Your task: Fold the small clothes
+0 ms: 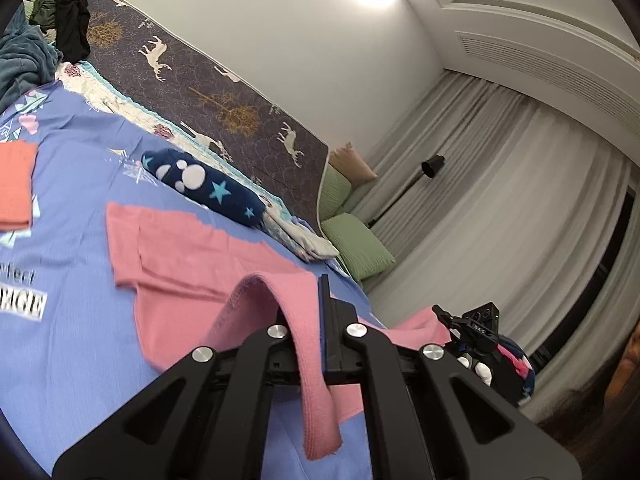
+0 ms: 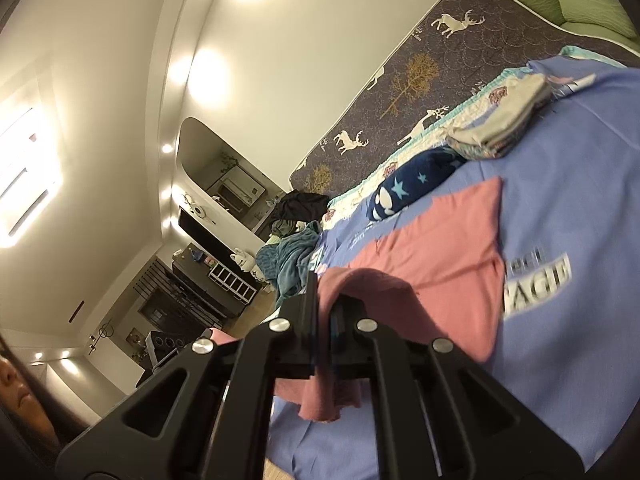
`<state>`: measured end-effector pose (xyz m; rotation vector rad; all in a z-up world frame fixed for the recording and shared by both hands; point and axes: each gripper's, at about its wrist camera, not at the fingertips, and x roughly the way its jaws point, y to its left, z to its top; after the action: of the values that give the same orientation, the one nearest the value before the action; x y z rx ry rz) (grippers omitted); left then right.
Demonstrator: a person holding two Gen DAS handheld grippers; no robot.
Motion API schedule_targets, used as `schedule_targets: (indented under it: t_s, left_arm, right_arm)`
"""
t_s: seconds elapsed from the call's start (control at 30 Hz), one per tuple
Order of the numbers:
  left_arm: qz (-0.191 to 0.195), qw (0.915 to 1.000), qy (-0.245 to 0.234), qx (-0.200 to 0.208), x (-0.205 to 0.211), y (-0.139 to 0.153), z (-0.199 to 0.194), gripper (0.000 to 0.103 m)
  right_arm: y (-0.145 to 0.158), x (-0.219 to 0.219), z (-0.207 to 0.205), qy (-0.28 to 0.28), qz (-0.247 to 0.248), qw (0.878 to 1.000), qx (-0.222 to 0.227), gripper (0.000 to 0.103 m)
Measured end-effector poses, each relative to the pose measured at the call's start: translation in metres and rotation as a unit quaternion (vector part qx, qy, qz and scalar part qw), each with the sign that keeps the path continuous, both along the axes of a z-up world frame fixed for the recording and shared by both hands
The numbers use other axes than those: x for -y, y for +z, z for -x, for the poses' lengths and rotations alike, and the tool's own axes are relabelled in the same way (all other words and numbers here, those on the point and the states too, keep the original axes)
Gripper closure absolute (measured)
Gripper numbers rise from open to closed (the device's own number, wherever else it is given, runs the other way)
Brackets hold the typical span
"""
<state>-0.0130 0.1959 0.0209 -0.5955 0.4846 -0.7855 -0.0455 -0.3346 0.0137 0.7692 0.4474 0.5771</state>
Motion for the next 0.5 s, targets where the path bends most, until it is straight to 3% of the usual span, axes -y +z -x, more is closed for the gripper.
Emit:
schedule_targets:
  t_s: [0.27, 0.5]
  left_arm:
    - [-0.012, 0.9985, 0.022, -0.047, 0.012, -0.004, -0.112, 0.102]
    - [-0.041, 0.9908, 0.033, -0.125, 0.031, -0.049, -0.21, 0.102]
  right_arm:
    - [0.002, 0.0, -0.096, -0.027, 0.037, 0.998, -0.03, 0.097]
    - [-0.041, 0.01, -0.191, -0.061, 0.046, 0.991, -0.11, 0.097]
